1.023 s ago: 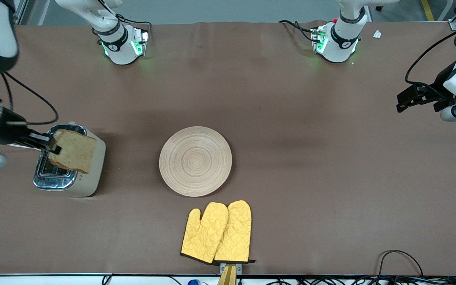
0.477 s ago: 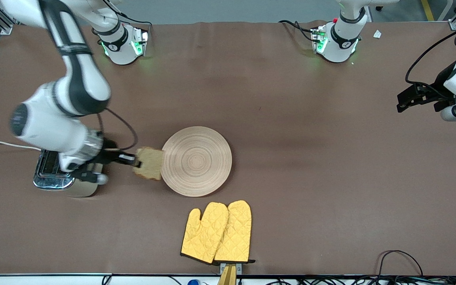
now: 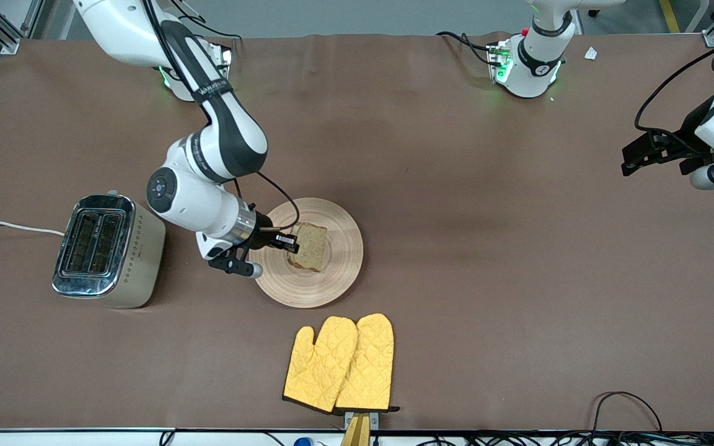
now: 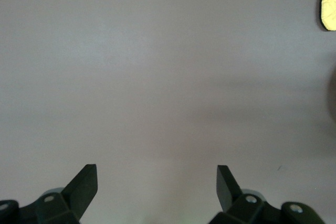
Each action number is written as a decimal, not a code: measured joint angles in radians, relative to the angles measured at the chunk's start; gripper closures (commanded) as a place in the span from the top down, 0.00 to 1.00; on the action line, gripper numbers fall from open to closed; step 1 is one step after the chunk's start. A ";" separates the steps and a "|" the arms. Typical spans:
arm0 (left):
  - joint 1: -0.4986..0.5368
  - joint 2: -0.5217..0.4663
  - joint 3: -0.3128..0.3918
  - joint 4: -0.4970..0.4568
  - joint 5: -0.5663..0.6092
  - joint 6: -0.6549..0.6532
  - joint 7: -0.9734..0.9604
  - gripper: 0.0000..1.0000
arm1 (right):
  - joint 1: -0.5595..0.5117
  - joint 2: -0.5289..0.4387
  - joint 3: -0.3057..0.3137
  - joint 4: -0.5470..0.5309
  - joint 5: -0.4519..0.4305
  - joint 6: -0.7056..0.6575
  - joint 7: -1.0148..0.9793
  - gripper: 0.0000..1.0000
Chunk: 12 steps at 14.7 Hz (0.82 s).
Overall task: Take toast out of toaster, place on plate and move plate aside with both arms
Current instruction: 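Carry the bread slice over the wooden plate and lower it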
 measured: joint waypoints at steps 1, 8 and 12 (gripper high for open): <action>0.000 0.000 0.000 0.000 0.000 0.000 0.000 1.00 | -0.001 0.018 -0.005 0.000 0.002 0.009 -0.008 0.00; 0.000 0.000 0.000 0.004 0.000 0.000 0.001 1.00 | -0.079 0.062 -0.045 -0.068 0.002 0.003 -0.231 0.04; 0.000 0.000 0.000 0.005 0.000 0.000 0.001 1.00 | -0.089 0.065 -0.052 -0.092 0.002 0.003 -0.259 0.48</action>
